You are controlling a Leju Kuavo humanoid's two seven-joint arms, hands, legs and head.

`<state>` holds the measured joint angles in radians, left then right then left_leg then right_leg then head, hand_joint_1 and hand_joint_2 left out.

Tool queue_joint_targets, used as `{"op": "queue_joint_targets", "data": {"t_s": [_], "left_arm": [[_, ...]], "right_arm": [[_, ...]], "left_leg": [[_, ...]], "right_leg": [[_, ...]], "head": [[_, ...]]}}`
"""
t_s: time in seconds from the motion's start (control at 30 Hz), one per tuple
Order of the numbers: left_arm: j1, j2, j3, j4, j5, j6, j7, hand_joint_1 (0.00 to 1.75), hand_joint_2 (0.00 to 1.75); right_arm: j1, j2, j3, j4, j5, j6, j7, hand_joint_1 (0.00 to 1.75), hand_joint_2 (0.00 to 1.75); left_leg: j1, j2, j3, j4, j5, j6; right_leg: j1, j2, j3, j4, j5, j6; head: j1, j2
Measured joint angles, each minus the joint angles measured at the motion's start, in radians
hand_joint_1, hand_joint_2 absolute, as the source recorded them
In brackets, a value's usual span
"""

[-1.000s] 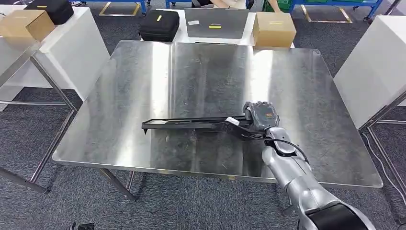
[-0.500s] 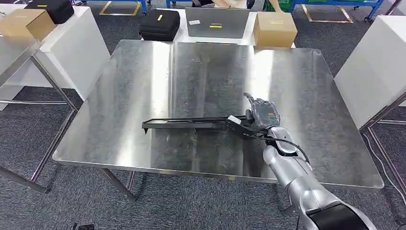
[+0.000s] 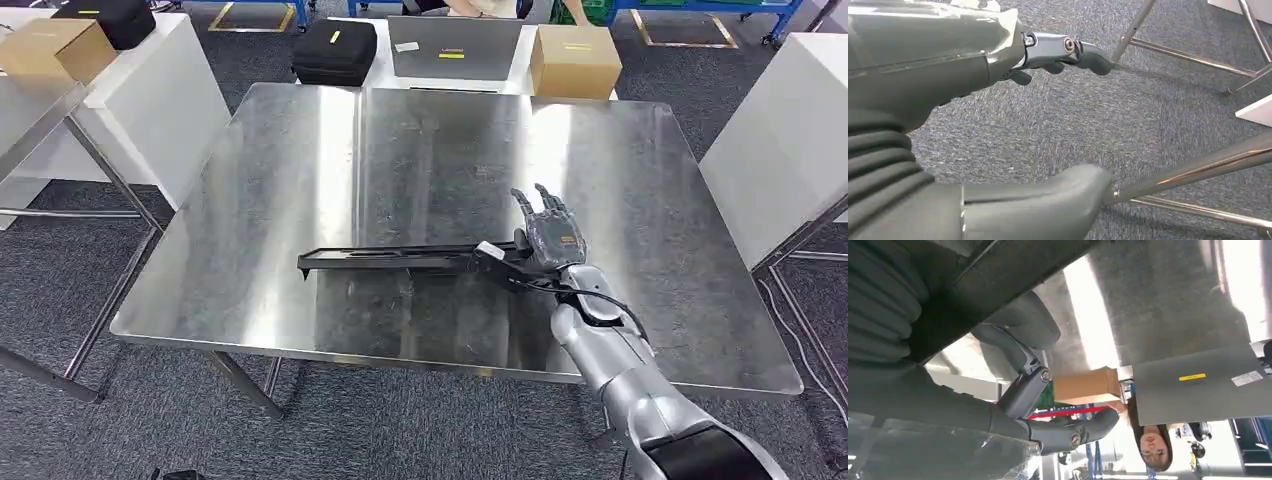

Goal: Take the parts from the cabinet and place them on the table.

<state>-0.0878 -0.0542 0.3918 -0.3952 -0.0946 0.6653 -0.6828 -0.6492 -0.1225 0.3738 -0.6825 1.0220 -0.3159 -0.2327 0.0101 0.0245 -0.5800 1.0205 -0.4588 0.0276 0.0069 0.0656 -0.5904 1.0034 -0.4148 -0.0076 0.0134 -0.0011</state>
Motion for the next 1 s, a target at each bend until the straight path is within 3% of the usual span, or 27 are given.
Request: {"op": "queue_joint_targets", "data": {"t_s": [0.3,0.67,1.0], "left_arm": [[0.001,0.000,0.000,0.000,0.002,0.002,0.000,0.00,0.00],[0.001,0.000,0.000,0.000,0.000,0.000,0.000,0.00,0.00],[0.001,0.002,0.000,0.000,0.000,0.000,0.000,0.00,0.00]], "right_arm": [[0.000,0.000,0.008,-0.002,0.000,0.001,-0.003,0.00,1.75],[-0.001,-0.016,0.018,-0.034,-0.085,0.153,-0.026,0.00,1.75],[0.005,-0.037,0.019,-0.078,-0.145,0.203,-0.034,0.00,1.75]], "left_leg": [[0.000,0.000,0.000,0.000,0.000,0.000],[0.000,0.002,0.004,0.000,-0.002,-0.001],[0.000,0.002,0.001,0.000,0.000,0.000]], "right_leg": [[0.000,0.000,0.000,0.000,0.000,0.000],[-0.001,0.001,0.002,0.000,-0.003,0.001],[0.000,0.001,0.000,0.000,0.001,-0.001]], "head": [[0.000,0.000],[0.000,0.000],[0.000,0.000]]}}
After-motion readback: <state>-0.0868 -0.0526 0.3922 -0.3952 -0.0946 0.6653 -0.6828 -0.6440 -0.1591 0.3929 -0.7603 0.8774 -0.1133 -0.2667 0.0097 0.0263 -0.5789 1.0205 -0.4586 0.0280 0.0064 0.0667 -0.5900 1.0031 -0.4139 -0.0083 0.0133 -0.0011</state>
